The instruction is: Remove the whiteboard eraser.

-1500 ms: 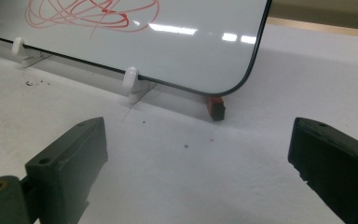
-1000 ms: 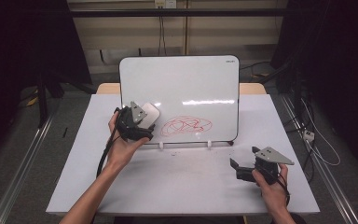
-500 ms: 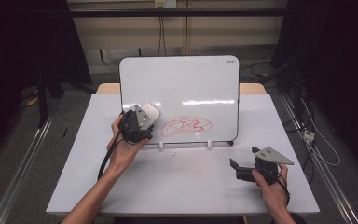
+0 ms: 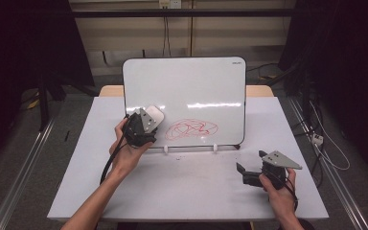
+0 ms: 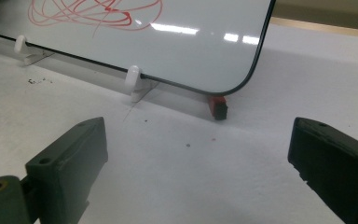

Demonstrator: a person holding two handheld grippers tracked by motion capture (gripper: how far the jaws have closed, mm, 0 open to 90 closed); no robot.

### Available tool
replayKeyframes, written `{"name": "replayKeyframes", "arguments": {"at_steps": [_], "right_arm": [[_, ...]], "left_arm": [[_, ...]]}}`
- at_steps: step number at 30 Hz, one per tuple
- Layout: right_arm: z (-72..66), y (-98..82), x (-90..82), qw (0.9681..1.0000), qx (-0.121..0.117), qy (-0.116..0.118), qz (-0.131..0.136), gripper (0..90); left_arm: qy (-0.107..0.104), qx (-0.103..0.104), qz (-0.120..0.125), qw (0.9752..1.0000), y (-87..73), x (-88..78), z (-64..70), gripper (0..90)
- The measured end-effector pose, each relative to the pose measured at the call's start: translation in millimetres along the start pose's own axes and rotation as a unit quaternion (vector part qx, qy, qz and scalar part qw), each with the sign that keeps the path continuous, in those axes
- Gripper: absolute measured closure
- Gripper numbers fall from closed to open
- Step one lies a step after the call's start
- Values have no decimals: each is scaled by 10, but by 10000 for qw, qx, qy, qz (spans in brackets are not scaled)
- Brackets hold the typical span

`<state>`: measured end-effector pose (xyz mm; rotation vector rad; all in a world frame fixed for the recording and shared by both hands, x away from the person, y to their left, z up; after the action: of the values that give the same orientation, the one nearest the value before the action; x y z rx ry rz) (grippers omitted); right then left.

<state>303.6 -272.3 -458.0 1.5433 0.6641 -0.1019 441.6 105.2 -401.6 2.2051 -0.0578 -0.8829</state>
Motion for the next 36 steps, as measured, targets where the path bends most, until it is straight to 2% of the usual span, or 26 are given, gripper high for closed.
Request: {"name": "replayKeyframes", "arguments": {"at_steps": [1, 3, 10, 12, 18, 23, 25, 31, 36], "right_arm": [[-1, 1, 0, 10000, -6, -1, 6, 44], [-5, 1, 2, 10000, -10, -3, 2, 44], [-7, -3, 7, 10000, 26, 17, -19, 44], [-7, -4, 5, 10000, 16, 18, -13, 44], [-4, -3, 4, 10000, 26, 9, -11, 44], [-6, 0, 11, 10000, 30, -2, -17, 44], [-4, 2, 15, 10000, 49, -9, -21, 44], [-27, 16, 40, 10000, 25, 23, -31, 45], [-30, 18, 37, 10000, 4, 54, -22, 45]], "left_arm": [[2, 27, -7, 10000, 3, 0, 0, 307], [-63, -83, 52, 9999, -2, 3, -10, 307], [-186, -113, 77, 9997, -12, -8, -47, 308], [-193, -173, 118, 9996, -13, -6, -52, 308], [-397, -350, 220, 9984, -39, -20, -101, 308], [-527, -504, 298, 9969, -57, -33, -126, 308], [-627, -579, 422, 9955, -62, -56, -133, 309], [-751, -733, 715, 9919, -34, -207, -141, 309], [-721, -854, 831, 9903, -20, -278, -190, 308]]}}
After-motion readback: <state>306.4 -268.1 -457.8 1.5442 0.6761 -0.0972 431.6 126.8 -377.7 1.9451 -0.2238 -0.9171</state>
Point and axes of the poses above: each handheld gripper's, and its own axes: x roughly forward along the jaws, y roughly out of its top, z roughly to its right, the point moved 2 cm from there along x, roughly forward along the jaws, and after that the axes turned 5 degrees about x, right-handed, at the moved point
